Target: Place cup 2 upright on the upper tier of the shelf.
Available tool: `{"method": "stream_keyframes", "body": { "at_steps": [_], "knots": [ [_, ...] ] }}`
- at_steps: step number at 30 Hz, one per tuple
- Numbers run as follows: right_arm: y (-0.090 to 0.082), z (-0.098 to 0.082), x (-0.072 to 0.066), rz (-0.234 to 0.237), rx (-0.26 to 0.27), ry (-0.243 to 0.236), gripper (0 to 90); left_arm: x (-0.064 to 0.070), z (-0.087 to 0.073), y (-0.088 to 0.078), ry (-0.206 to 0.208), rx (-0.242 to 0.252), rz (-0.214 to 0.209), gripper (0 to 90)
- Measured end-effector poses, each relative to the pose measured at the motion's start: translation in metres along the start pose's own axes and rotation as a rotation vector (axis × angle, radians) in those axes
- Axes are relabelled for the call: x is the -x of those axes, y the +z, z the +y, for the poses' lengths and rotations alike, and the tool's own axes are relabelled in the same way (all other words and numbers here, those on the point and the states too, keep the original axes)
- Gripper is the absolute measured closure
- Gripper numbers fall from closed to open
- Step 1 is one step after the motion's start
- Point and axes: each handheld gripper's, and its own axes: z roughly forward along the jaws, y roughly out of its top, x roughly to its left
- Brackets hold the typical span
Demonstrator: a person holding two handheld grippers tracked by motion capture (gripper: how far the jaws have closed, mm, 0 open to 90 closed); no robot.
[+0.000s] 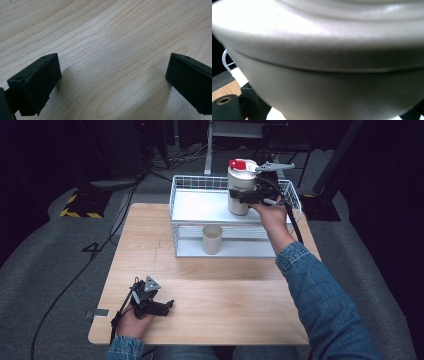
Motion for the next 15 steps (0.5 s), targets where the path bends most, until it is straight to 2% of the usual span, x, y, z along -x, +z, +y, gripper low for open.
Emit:
{"method": "stream_keyframes", "body": {
  "at_steps": [8, 15],
  "knots": [
    [0.0022, -0.0024, 0.0015, -0.001, -0.013, 0.004, 9.5, 0.0001, 0.0, 0.0, -0.001, 0.0, 0.0, 0.6],
    [0.0011, -0.0059, 0.0029, 0.006, 0.0, -0.006, 9.5, 0.0002, -0.0001, 0.0001, -0.003, 0.0, -0.002, 0.6]
  ]
}}
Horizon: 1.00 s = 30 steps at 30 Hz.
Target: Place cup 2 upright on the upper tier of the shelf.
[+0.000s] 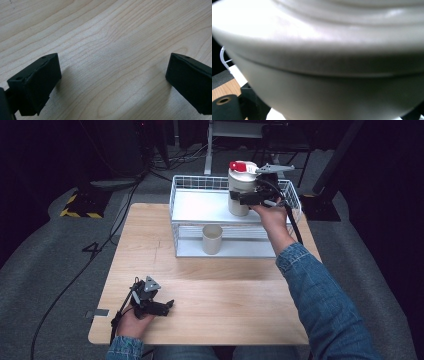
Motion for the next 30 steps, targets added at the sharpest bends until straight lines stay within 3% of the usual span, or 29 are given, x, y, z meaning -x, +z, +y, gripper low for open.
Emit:
{"method": "stream_keyframes", "body": {
  "at_steps": [14, 19, 21, 30],
  "knots": [
    [-0.001, -0.004, 0.003, 0.008, 0.027, -0.012, 8.2, 0.0, 0.0, 0.0, 0.0, 0.0, 0.0, 0.6],
    [-0.003, -0.003, 0.002, -0.01, 0.062, -0.009, 0.0, 0.0, 0.0, 0.0, 0.0, 0.0, 0.0, 0.6],
    [-0.005, -0.003, 0.001, -0.015, 0.094, -0.018, 0.0, 0.0, 0.0, 0.0, 0.0, 0.0, 0.0, 0.6],
    [-0.024, 0.0, -0.002, -0.018, 0.095, -0.031, 0.0, 0.0, 0.0, 0.0, 0.002, -0.001, 0.0, 0.6]
  ]
}}
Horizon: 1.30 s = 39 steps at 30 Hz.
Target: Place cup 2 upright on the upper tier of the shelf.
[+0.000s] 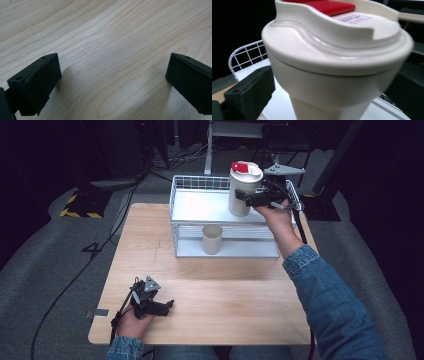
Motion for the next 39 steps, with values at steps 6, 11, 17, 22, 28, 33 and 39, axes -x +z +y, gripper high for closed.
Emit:
{"method": "stream_keyframes", "body": {
  "at_steps": [6, 11, 17, 22, 28, 33, 39],
  "knots": [
    [-0.02, -0.001, 0.0, 0.014, 0.003, 0.005, 0.0, 0.0, 0.0, 0.0, 0.0, -0.001, 0.0, 0.6],
    [-0.04, -0.002, -0.001, 0.027, 0.005, 0.0, 0.0, 0.0, 0.0, 0.0, 0.0, -0.001, 0.0, 0.6],
    [-0.065, -0.009, -0.003, 0.039, 0.009, -0.016, 0.0, 0.0, -0.001, -0.001, -0.001, -0.002, 0.002, 0.6],
    [-0.085, -0.019, -0.005, 0.042, -0.002, -0.017, 0.0, 0.0, 0.0, -0.001, 0.005, -0.003, 0.005, 0.6],
    [-0.108, -0.034, -0.003, 0.03, -0.033, -0.017, 0.7, 0.0, -0.001, -0.001, 0.008, -0.003, 0.005, 0.6],
    [-0.126, -0.046, -0.003, 0.013, -0.049, -0.036, 3.0, 0.0, -0.001, -0.001, 0.004, -0.002, 0.0, 0.6],
    [-0.142, -0.063, -0.005, 0.029, -0.105, -0.041, 12.7, 0.0, 0.0, -0.001, 0.004, -0.001, -0.001, 0.6]
  ]
}}
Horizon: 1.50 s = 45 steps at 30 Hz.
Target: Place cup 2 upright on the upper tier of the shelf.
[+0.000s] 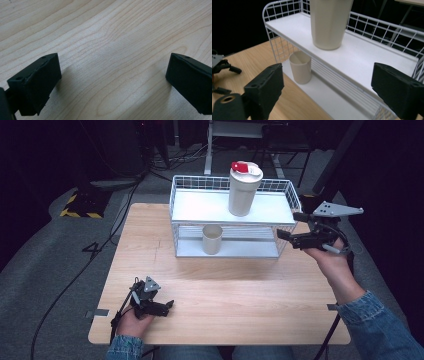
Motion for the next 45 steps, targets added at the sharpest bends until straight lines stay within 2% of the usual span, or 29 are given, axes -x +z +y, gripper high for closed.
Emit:
{"method": "stream_keyframes", "body": {
  "at_steps": [6, 10, 17, 25, 32, 38, 40, 45],
  "knots": [
    [-0.011, -0.024, -0.002, -0.02, -0.025, 0.009, 15.0, 0.0, 0.0, 0.0, 0.003, -0.001, 0.001, 0.6],
    [-0.015, -0.045, -0.005, -0.053, -0.048, 0.011, 15.3, 0.0, 0.0, 0.0, -0.002, 0.0, 0.0, 0.6],
    [-0.017, -0.085, -0.003, -0.062, -0.084, 0.079, 15.4, 0.0, 0.0, 0.0, -0.002, 0.0, 0.0, 0.6],
    [-0.013, -0.126, -0.004, -0.084, -0.151, 0.107, 15.4, 0.0, 0.0, 0.0, 0.002, 0.0, 0.001, 0.6],
    [-0.007, -0.163, -0.009, -0.086, -0.174, 0.162, 15.4, 0.0, 0.0, 0.0, -0.002, 0.0, 0.0, 0.6],
    [0.0, -0.19, -0.012, -0.1, -0.198, 0.186, 15.4, 0.0, 0.0, 0.0, 0.002, 0.0, 0.001, 0.6],
    [0.002, -0.196, -0.013, -0.106, -0.203, 0.188, 15.4, 0.0, 0.0, 0.0, 0.002, 0.0, 0.0, 0.6],
    [0.006, -0.21, -0.017, -0.132, -0.233, 0.152, 15.3, 0.0, 0.0, 0.0, -0.002, 0.001, 0.0, 0.6]
  ]
}}
